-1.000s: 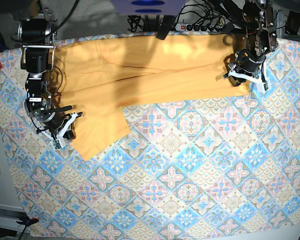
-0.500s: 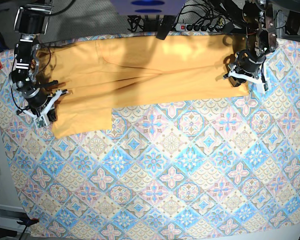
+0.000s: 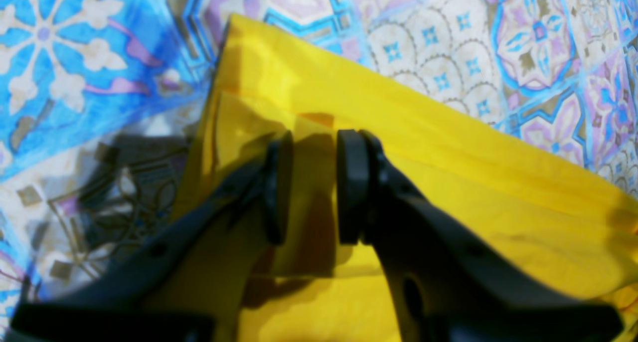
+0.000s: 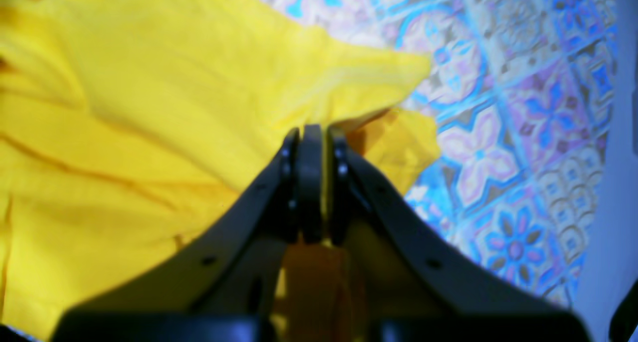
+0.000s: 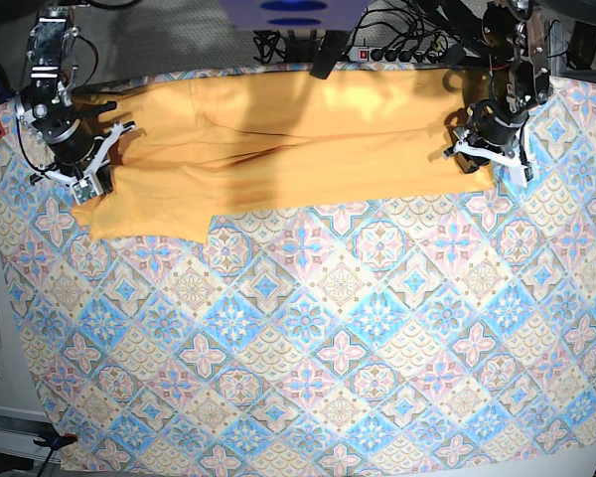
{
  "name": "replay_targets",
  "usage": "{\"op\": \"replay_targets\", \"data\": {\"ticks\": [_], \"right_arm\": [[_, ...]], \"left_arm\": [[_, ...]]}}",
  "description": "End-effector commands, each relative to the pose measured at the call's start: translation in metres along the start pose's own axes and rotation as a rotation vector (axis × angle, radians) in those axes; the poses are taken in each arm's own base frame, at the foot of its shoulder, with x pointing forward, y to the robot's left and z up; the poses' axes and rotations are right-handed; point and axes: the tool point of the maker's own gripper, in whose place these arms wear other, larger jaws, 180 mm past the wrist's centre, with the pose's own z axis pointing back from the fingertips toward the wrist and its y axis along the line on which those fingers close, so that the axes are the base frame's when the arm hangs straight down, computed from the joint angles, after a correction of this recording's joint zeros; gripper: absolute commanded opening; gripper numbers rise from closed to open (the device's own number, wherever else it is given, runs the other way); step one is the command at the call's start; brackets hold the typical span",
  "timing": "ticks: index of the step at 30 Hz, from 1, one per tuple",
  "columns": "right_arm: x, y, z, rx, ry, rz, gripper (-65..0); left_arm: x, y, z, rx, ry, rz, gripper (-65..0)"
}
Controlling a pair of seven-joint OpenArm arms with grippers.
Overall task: Fold the T-shirt properly
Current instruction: 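Hold the right gripper's edge and fold the hem corner over with it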
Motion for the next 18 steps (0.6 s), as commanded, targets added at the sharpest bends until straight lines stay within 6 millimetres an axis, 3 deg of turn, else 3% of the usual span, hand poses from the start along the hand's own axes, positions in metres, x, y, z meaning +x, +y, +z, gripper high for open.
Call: {"op": "replay_targets", "data": {"ticks": [1,13,18], "right_arm": [[0.008,-0.006,0.004,-0.011,-0.031,0.013,-65.0],[-0.013,0.009,0.025,0.016,0.017,0.040,-65.0],[-0.018,0.004,0.031,-0.001,0.027,0.036,-64.9]], "left_arm": [[0.010,-0.002,0.002,-0.009,-0.030,-0.009,-51.4],[0.012,-0.002,0.001,-0.008,-0.035,-0.010,-51.4],[0.015,-0.004,0.000,-0.013,-0.042,-0.010,-51.4]]}}
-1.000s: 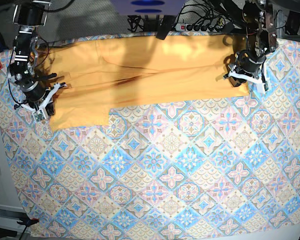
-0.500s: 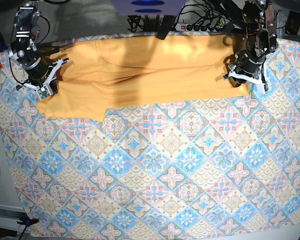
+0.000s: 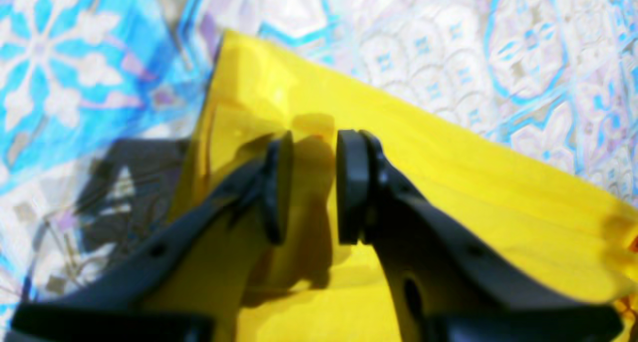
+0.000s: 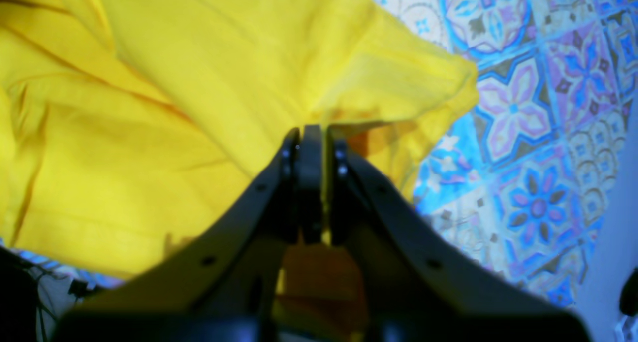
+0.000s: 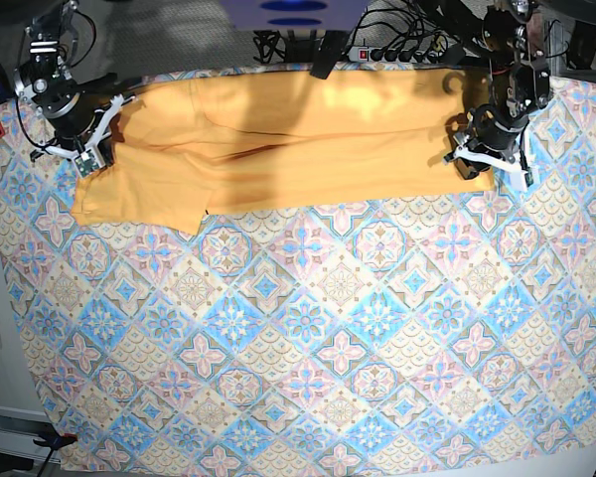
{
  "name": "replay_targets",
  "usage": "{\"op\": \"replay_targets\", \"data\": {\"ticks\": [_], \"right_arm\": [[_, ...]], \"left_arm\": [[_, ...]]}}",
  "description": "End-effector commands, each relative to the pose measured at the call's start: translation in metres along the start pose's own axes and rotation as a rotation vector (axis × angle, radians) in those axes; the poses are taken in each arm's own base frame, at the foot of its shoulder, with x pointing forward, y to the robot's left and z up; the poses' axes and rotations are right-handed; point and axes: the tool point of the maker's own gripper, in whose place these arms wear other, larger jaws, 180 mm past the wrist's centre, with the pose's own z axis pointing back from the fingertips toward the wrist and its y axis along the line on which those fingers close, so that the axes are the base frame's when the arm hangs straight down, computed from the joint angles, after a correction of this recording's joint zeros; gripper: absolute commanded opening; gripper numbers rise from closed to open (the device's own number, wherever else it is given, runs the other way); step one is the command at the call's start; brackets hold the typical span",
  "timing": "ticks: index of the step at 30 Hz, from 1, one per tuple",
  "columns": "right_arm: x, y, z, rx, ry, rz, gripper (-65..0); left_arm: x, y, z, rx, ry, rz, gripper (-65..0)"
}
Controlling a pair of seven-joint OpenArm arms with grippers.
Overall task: Fold the T-shirt properly
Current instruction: 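Hold the right gripper's edge and fold the hem corner over with it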
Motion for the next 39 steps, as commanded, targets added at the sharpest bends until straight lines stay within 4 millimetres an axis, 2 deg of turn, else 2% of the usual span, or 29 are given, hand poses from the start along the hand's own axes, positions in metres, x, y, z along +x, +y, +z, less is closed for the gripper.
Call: {"op": "replay_targets", "data": {"ticks": [1,9,11,13,16,21,23,26,28,30,35,39], "right_arm": [[0.006,-0.010,0.005,-0.023,-0.023,0.009,-64.8],[-0.004,-0.019,0.008,-0.046,0.021,0.005,-64.8],[-0.011,-0.017,0.004,-0.037,0.038,-0.007,-64.7],[-0.027,-0.016,0.001,-0.034,0.076,-0.028,-64.5],[-0.031,-0.018,0.000,-0.041,0.080,-0.043,-60.1],[-0.005,-0.032,-0.003,-0.095,0.018,-0.040,-46.5],[0.011,-0.025,-0.002,-0.096,-0.029,-0.050,-42.2],[0.042,-0.019,-0.004,-0.106,-0.106,-0.070,-41.8],[0.047,-0.019,-0.004,-0.107,-0.121,-0.069,-41.8],[0.049,-0.017,-0.004,-0.098,-0.126,-0.066,-41.8],[0.060,0.029,-0.017,0.030,-0.138,-0.021,-41.8],[0.054,0.060,-0.026,0.122,-0.112,0.006,-41.8]], "left_arm": [[0.009,-0.001,0.002,-0.006,-0.030,-0.011,-51.4],[0.006,0.003,0.000,0.003,-0.019,-0.005,-51.4],[0.004,0.005,-0.001,0.008,-0.013,0.000,-51.4],[0.003,0.006,-0.001,0.008,-0.011,0.002,-51.4],[0.004,0.006,-0.001,0.008,-0.013,0.003,-51.4],[0.004,0.006,-0.001,0.007,-0.014,0.006,-50.8],[0.004,0.006,-0.001,0.006,-0.014,0.008,-50.7],[0.012,0.001,0.003,-0.006,-0.036,0.002,-45.0],[0.017,-0.005,0.007,-0.020,-0.053,-0.009,-39.7],[0.022,-0.009,0.010,-0.029,-0.068,-0.019,-37.1],[0.038,0.013,0.028,0.024,-0.125,0.001,-36.8],[0.031,0.029,0.039,0.040,-0.117,0.053,-36.5]]}}
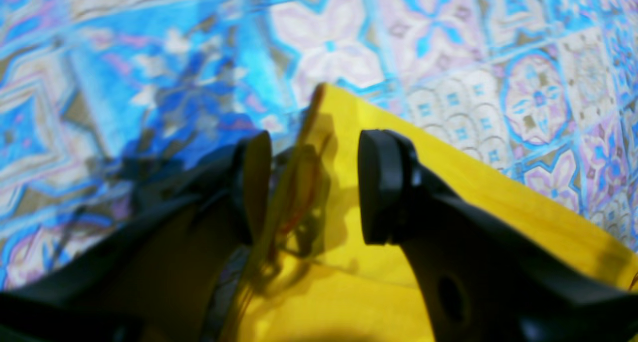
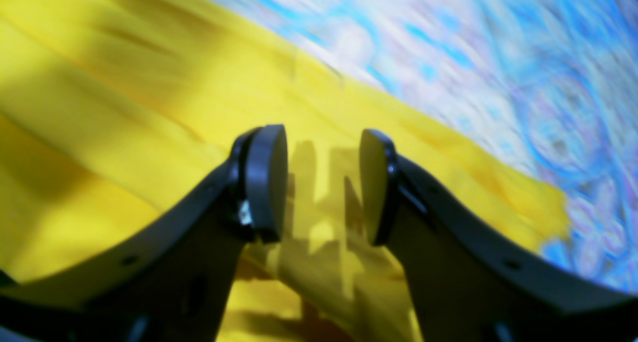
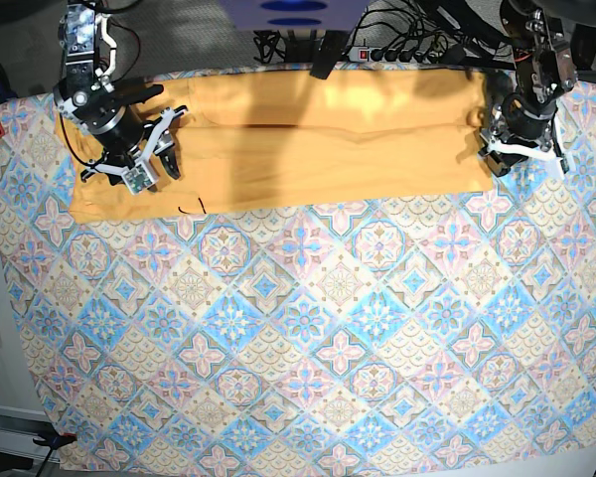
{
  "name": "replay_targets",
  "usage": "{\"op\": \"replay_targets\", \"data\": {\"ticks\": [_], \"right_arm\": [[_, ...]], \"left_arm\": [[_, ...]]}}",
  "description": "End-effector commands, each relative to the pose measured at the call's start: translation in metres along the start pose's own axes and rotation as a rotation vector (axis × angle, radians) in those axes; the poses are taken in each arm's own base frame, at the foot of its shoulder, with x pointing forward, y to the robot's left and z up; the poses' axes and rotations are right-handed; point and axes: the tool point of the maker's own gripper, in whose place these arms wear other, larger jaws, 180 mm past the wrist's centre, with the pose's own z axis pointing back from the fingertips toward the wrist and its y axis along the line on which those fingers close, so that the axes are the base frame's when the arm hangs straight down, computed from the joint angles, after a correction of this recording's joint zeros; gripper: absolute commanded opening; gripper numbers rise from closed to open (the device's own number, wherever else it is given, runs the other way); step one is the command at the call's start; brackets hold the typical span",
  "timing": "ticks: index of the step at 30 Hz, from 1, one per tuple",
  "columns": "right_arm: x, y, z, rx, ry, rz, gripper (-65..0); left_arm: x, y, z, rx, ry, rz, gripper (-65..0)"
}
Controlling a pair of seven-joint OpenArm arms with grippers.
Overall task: Fold the T-shirt properly
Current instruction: 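Hold the right gripper's edge and fold the hem corner over with it, then hold both grippers on the folded strip's ends, adjusting the grip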
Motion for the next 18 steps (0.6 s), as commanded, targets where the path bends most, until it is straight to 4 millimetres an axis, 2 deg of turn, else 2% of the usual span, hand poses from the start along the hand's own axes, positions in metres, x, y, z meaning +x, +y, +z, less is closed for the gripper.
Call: {"op": "replay_targets", "data": {"ticks": [1,5,11,18], "right_arm": [[-0.002,-0.003,0.001,-0.004,0.005,0.012,-41.8],[-0.007,0.003,-0.008,0.018,0.016,0.001,-41.8],[-0.007,0.005,-0.008,0.023,0.014,0.002,-41.8],[-0.007,0.005,-0.007,0.021,0.013,0.002,-41.8]], "left_arm": [[0.008,-0.001,0.004,-0.018,-0.024,0.004,-36.3],[0.007,0.003,0.006,-0.014,-0.022,0.016,-36.1],[-0.021,0.012,-0.011,-0.007,0.141,0.085,-36.1],[-0.021,0.006,-0.015,-0.056,0.191,0.023,-36.1]]}}
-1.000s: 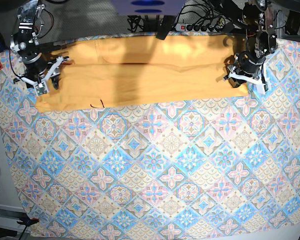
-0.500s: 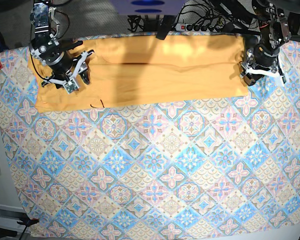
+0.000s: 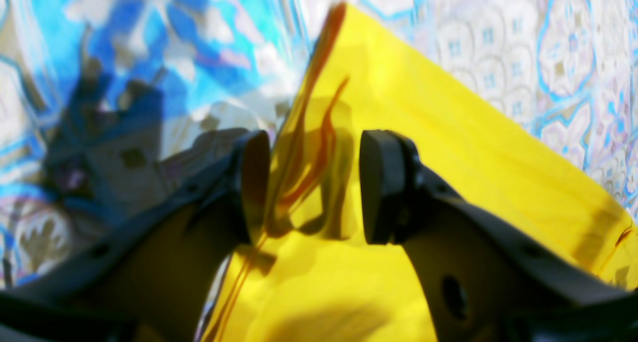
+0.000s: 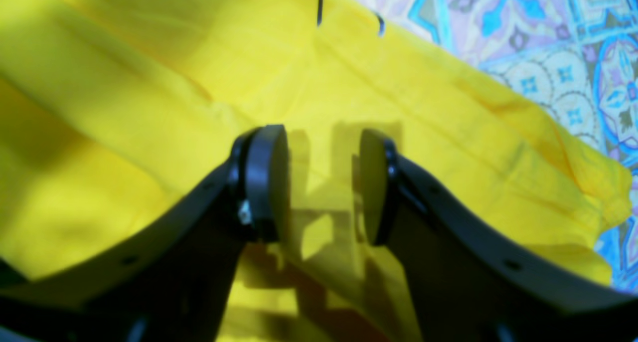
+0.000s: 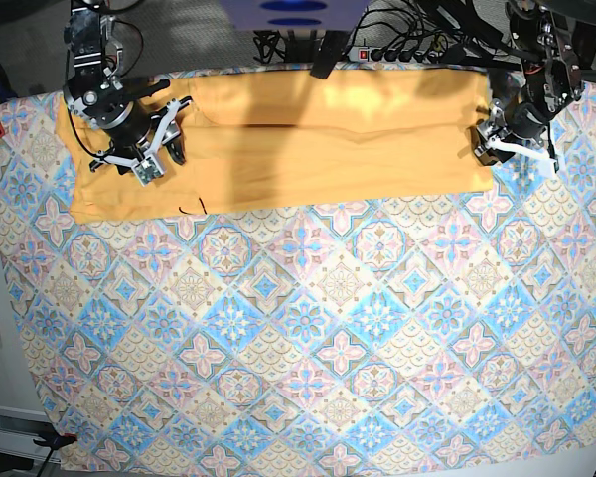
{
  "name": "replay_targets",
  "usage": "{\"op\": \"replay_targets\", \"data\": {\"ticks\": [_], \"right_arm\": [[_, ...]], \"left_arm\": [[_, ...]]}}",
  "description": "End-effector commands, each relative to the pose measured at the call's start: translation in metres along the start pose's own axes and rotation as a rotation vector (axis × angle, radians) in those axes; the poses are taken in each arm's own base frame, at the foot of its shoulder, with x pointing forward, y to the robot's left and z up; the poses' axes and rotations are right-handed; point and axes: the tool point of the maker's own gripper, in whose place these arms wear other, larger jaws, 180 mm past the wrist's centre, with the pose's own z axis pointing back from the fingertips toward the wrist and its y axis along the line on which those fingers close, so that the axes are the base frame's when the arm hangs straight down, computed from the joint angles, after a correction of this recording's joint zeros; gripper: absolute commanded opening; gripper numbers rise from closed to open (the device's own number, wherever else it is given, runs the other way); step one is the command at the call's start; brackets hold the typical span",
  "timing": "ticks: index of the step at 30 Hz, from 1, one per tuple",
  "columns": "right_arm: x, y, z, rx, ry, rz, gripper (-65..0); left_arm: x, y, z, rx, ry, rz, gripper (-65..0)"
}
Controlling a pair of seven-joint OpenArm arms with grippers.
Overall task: Fold the T-shirt properly
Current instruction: 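Hold both grippers on the folded strip's ends, adjusting the grip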
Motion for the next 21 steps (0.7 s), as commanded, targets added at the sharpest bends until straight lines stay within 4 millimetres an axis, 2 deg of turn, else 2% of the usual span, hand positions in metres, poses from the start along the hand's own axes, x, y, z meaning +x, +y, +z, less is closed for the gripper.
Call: {"op": "replay_targets", "data": {"ticks": [1,5,16,18,21], "right_arm": [[0.011,-0.006,0.003,-0.012,-0.037,0.012,-41.8],[0.011,-0.006,0.003,-0.013,-0.037,0.012,-41.8],[0.011,-0.007,0.003,-0.014,-0.038,0.012,-41.8],[0.011,-0.007,0.003,-0.014,-0.038,0.012,-41.8],[0.011,-0.006,0.003,-0.013,-0.037,0.012,-41.8]], "left_arm": [[0.008,-0.002,0.003,-0.013,-0.018,-0.017,-36.1],[0.002,0.001,0.004,-0.006,0.016,-0.021,-36.1],[0.004,0.015,0.004,0.060,0.030,-0.079,-36.1],[0.006,0.012,0.001,0.065,0.031,-0.105,-36.1],[-0.007,0.019,-0.009,0.086,0.073,-0.093,-36.1]]}}
